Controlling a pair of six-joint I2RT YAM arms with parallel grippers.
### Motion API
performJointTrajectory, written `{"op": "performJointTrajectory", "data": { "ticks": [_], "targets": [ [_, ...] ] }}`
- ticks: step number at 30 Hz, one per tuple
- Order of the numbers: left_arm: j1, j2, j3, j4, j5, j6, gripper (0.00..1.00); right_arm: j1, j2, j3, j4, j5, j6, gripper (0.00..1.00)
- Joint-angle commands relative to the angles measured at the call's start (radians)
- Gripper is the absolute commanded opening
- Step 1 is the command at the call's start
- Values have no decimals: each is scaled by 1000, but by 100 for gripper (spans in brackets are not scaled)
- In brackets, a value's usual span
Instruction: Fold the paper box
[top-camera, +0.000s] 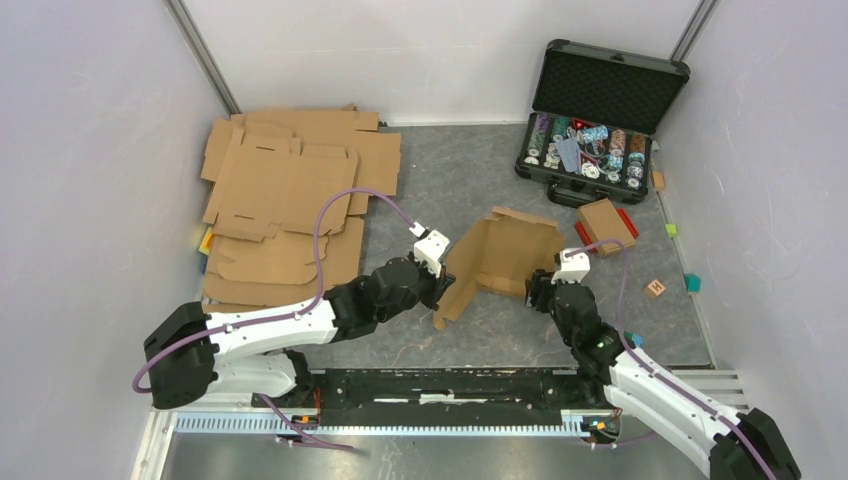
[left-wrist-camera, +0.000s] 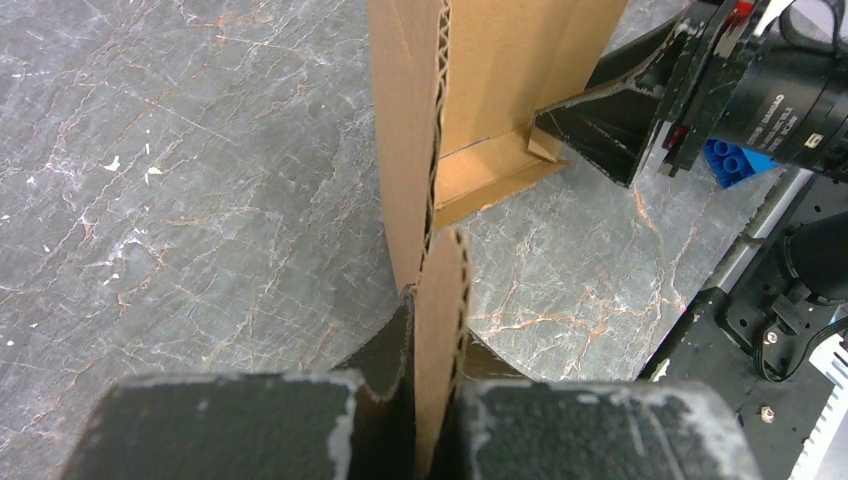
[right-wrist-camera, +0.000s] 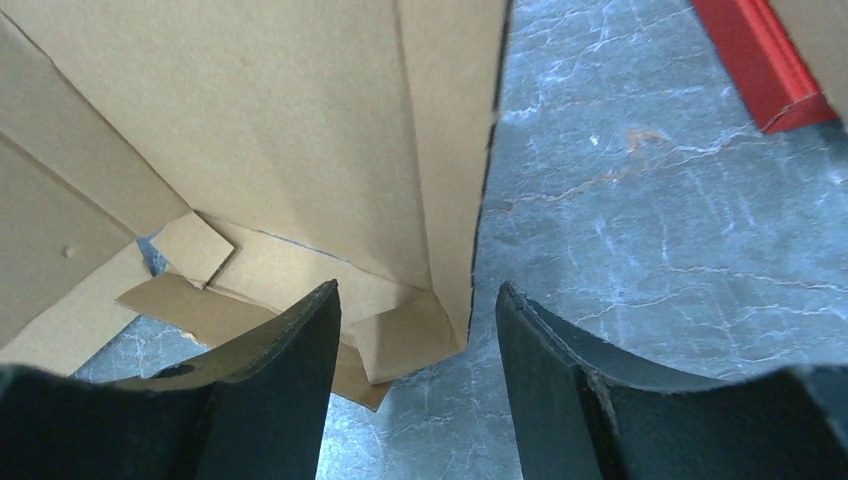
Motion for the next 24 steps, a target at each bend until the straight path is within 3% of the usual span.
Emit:
{"op": "performJointTrajectory", "data": {
  "ticks": [1, 8, 12, 18, 24],
  "targets": [
    [-10, -7, 8, -29, 2, -25, 3, -31, -51, 74, -106, -6, -19, 64],
    [-10, -1, 12, -28, -2, -18, 4, -106, -114, 77, -155, -156, -82, 62],
    [-10, 1, 17, -29, 2, -17, 3, -140, -71, 68, -102, -241, -86, 54],
    [-9, -3, 14, -29, 3, -21, 3, -145, -62, 44, -52, -280, -64, 31],
    [-11, 1, 16, -29, 5, -21, 4, -145, -64, -2, 32, -326, -39, 28]
  ]
}}
